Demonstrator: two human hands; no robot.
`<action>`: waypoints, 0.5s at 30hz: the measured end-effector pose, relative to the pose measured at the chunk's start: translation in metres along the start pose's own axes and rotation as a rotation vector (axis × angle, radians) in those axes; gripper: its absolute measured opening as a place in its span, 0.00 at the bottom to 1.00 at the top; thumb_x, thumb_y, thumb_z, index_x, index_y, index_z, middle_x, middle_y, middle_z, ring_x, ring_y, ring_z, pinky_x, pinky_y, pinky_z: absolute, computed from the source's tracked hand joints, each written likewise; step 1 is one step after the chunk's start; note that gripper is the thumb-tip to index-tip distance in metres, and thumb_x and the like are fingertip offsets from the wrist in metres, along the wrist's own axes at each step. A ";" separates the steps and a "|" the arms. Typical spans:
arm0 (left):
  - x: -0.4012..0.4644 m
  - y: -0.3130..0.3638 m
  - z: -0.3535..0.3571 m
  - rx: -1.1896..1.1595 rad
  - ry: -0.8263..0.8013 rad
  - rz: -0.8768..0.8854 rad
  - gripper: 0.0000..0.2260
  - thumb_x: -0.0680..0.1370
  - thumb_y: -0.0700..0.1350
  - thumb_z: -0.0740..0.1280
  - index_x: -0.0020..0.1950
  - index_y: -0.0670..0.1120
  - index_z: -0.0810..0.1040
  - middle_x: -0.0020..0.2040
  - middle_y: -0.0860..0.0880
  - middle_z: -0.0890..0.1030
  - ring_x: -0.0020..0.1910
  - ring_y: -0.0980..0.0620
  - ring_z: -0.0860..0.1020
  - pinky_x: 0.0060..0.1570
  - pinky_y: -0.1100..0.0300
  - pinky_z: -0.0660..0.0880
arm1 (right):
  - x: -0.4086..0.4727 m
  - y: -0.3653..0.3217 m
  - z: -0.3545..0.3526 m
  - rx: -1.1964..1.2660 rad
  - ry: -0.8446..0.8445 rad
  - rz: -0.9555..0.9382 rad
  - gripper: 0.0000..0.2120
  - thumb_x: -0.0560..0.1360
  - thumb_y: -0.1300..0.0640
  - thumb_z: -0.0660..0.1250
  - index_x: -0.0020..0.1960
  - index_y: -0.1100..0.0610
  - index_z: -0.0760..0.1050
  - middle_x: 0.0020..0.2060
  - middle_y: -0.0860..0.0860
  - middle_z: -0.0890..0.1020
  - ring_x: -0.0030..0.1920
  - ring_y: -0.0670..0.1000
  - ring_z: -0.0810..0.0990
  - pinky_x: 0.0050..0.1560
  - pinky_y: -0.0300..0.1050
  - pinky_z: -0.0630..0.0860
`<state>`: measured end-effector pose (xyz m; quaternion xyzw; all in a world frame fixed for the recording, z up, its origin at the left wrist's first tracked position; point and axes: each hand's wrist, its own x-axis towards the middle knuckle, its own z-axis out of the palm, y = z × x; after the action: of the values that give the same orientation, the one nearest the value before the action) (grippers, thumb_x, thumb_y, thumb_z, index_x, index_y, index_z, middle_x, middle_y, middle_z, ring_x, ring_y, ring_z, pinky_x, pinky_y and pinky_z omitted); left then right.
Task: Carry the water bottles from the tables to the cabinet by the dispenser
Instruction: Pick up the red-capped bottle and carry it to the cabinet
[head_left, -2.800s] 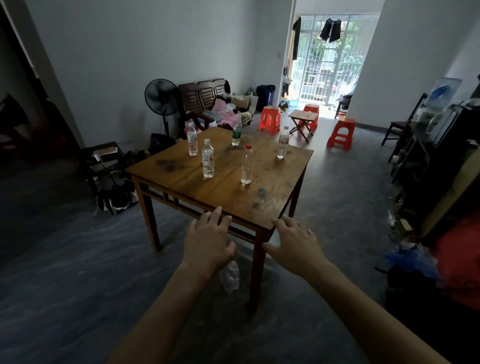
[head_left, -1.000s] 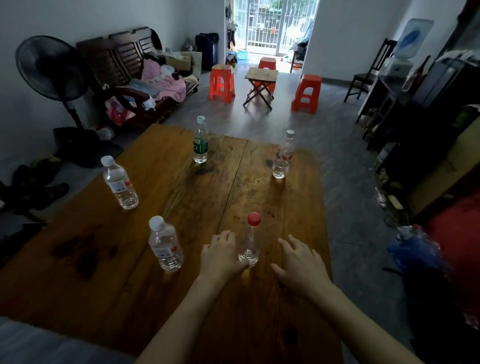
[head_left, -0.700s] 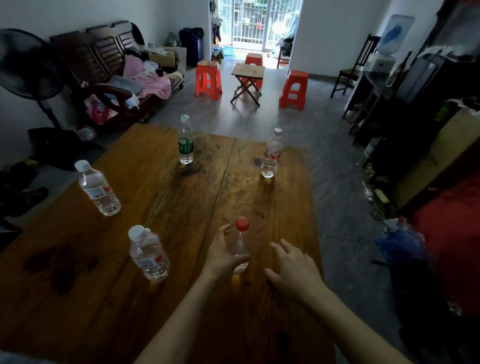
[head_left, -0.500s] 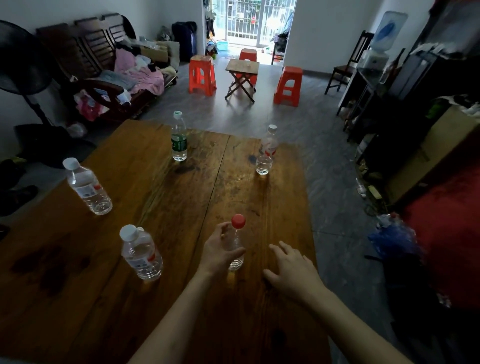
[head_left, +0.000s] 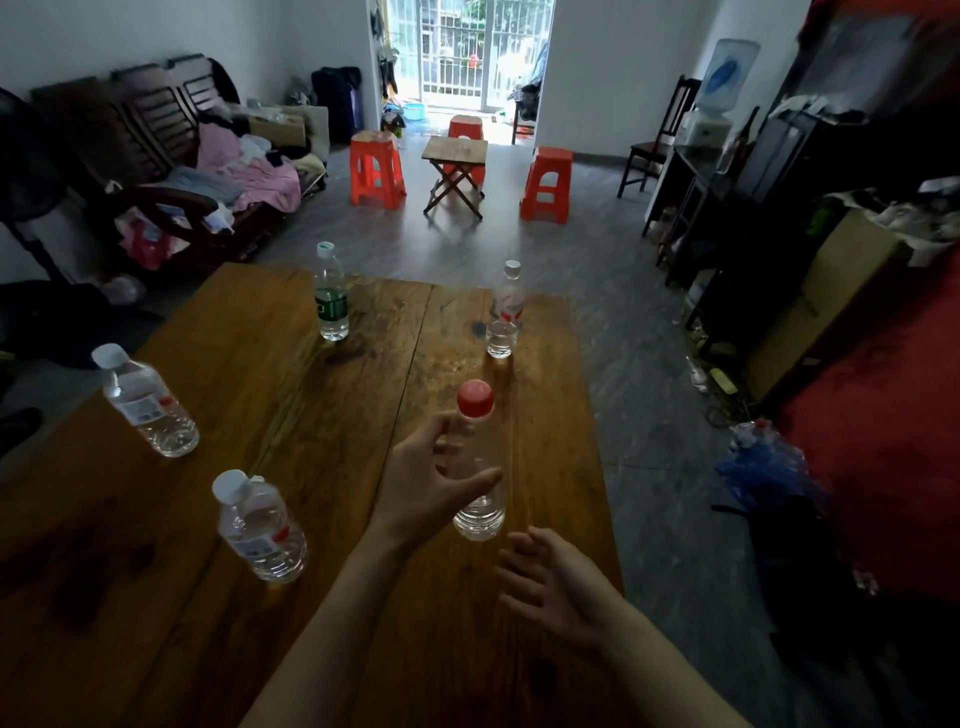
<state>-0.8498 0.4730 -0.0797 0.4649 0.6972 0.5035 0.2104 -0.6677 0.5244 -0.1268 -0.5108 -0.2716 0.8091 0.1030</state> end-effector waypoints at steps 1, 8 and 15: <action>-0.001 0.009 -0.001 0.014 -0.020 0.036 0.26 0.67 0.48 0.81 0.62 0.48 0.76 0.58 0.53 0.81 0.54 0.56 0.80 0.46 0.65 0.77 | -0.003 -0.001 -0.001 0.147 -0.025 -0.002 0.16 0.81 0.51 0.62 0.64 0.59 0.75 0.61 0.59 0.80 0.64 0.59 0.77 0.63 0.59 0.74; -0.012 0.049 0.002 0.065 -0.128 0.179 0.27 0.67 0.52 0.80 0.62 0.52 0.75 0.57 0.58 0.80 0.54 0.61 0.79 0.46 0.65 0.78 | -0.025 -0.006 -0.011 0.364 -0.112 -0.027 0.21 0.82 0.49 0.58 0.66 0.62 0.74 0.59 0.63 0.83 0.61 0.62 0.78 0.61 0.61 0.74; -0.019 0.070 0.015 0.006 -0.190 0.264 0.26 0.66 0.49 0.82 0.60 0.53 0.76 0.55 0.59 0.82 0.53 0.62 0.80 0.44 0.68 0.78 | -0.041 -0.006 -0.027 0.385 -0.110 -0.016 0.22 0.80 0.49 0.59 0.66 0.63 0.75 0.55 0.62 0.84 0.59 0.61 0.79 0.61 0.61 0.72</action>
<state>-0.7993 0.4683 -0.0263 0.5986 0.6085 0.4786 0.2059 -0.6261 0.5202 -0.1007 -0.4343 -0.1210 0.8721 0.1902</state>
